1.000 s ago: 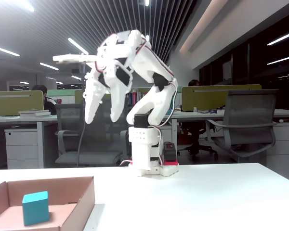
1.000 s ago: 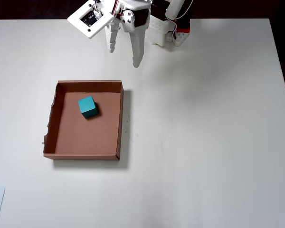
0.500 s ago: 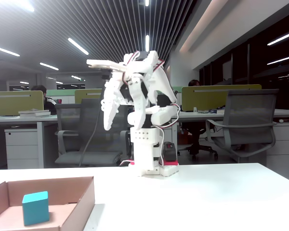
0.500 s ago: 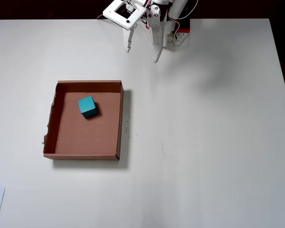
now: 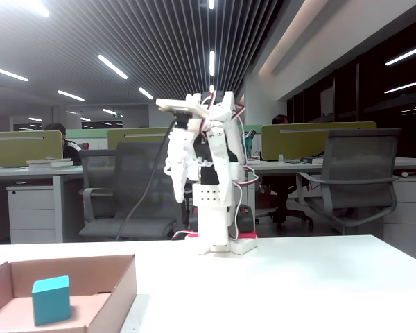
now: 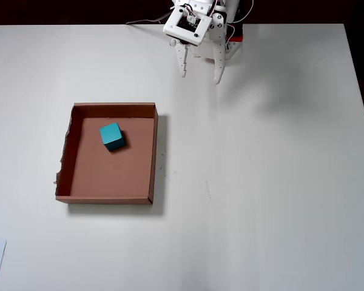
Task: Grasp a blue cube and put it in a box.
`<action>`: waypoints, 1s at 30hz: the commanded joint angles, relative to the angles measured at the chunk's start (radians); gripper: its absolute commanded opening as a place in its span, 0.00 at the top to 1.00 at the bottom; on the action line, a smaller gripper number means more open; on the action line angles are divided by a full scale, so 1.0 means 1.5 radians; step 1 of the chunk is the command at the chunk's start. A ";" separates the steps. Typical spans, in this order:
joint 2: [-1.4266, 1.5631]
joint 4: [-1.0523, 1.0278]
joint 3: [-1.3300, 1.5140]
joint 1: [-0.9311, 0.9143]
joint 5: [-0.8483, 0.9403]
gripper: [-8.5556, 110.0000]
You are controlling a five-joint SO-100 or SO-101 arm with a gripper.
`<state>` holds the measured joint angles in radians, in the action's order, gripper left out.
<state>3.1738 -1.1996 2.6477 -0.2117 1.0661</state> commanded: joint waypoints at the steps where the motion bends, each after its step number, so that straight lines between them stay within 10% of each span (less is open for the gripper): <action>1: 0.006 -0.006 0.007 0.025 0.003 0.73; 30: 0.006 -0.010 0.214 0.125 -0.044 0.77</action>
<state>3.1784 -1.2042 2.9652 -0.0353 1.0032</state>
